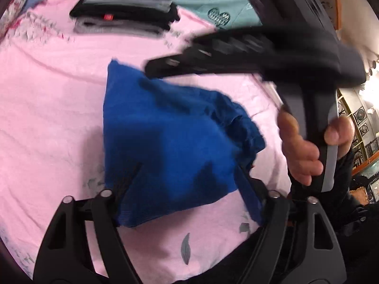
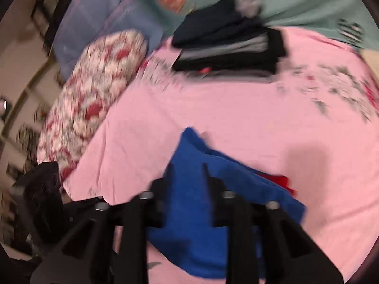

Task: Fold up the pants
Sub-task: 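Pinch the folded bundle with the left tool while the right tool grips its other end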

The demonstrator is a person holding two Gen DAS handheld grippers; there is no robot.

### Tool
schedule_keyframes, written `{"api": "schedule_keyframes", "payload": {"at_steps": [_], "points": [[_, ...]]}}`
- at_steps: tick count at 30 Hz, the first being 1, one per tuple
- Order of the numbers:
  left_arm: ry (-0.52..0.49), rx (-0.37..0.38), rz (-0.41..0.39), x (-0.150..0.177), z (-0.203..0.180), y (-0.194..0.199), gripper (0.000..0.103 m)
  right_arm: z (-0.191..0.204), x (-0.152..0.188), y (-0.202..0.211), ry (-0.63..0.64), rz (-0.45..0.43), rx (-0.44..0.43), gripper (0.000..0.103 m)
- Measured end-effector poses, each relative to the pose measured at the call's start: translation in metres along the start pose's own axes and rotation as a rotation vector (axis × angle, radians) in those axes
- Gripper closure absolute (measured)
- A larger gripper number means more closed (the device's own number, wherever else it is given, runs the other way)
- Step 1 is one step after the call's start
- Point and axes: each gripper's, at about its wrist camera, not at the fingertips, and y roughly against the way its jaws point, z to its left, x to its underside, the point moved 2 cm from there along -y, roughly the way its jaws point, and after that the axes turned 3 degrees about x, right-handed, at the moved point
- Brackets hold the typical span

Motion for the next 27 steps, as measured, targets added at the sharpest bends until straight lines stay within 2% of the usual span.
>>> {"api": "schedule_keyframes", "payload": {"at_steps": [1,2,4,6,8,13,16,17,18,21,23,25,27], "points": [[0.029,-0.001,0.046,0.004,0.007,-0.013,0.042,0.008,-0.006,-0.020,0.020,0.049,-0.006,0.086],[0.036,-0.014,0.064,0.008,0.010,-0.020,0.043,0.014,-0.011,-0.042,0.038,0.103,0.010,0.086],[0.008,-0.042,0.054,0.013,0.007,-0.025,0.043,0.016,-0.016,-0.077,0.067,0.164,0.092,0.086],[-0.037,-0.098,0.058,0.016,-0.001,-0.027,0.043,0.004,-0.019,-0.112,0.065,0.216,0.217,0.086],[-0.053,-0.116,0.058,0.017,-0.004,-0.029,0.043,-0.009,-0.013,-0.142,0.031,0.284,0.239,0.088],[-0.066,-0.129,0.059,0.014,-0.010,-0.032,0.042,-0.012,-0.010,-0.145,0.032,0.262,0.230,0.085],[-0.069,-0.115,0.052,0.013,-0.014,-0.026,0.039,-0.012,-0.016,-0.125,-0.025,0.256,0.187,0.078],[-0.066,-0.099,0.050,0.009,-0.012,-0.022,0.037,-0.012,-0.018,-0.109,-0.040,0.226,0.156,0.069],[-0.059,-0.079,0.042,0.007,-0.010,-0.016,0.032,-0.012,-0.020,-0.093,-0.043,0.193,0.133,0.054],[0.001,-0.043,-0.048,-0.002,0.007,0.019,0.022,-0.015,-0.015,-0.035,-0.034,0.055,0.113,0.037],[0.078,-0.023,-0.090,-0.006,0.028,0.037,0.021,-0.026,0.001,-0.002,-0.045,-0.011,0.138,0.018],[0.147,-0.013,-0.092,-0.009,0.047,0.040,0.021,-0.042,0.023,0.022,-0.088,-0.064,0.164,0.016],[0.203,0.000,-0.059,-0.009,0.061,0.028,0.021,-0.064,0.050,0.034,-0.166,-0.083,0.181,0.016]]}}
